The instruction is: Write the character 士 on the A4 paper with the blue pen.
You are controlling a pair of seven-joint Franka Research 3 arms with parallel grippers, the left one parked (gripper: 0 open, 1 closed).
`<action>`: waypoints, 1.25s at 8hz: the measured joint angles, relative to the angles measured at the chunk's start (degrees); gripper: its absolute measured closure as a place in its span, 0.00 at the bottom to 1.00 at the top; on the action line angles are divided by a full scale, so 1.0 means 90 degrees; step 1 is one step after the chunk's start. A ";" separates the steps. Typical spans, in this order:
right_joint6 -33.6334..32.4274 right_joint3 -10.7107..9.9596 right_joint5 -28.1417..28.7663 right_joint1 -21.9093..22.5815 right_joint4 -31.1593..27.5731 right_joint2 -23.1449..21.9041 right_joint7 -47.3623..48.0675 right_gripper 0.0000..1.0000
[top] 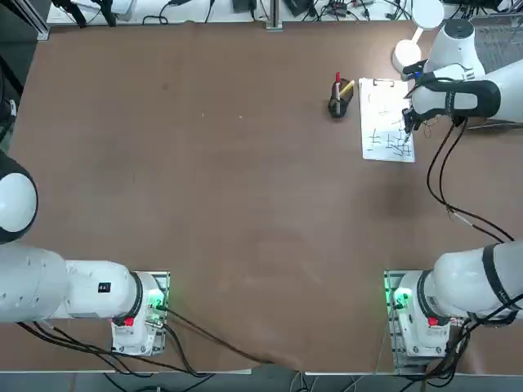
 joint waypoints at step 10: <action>-0.0411 0.0348 0.0020 0.0001 -0.0050 -0.0061 0.0601 0.79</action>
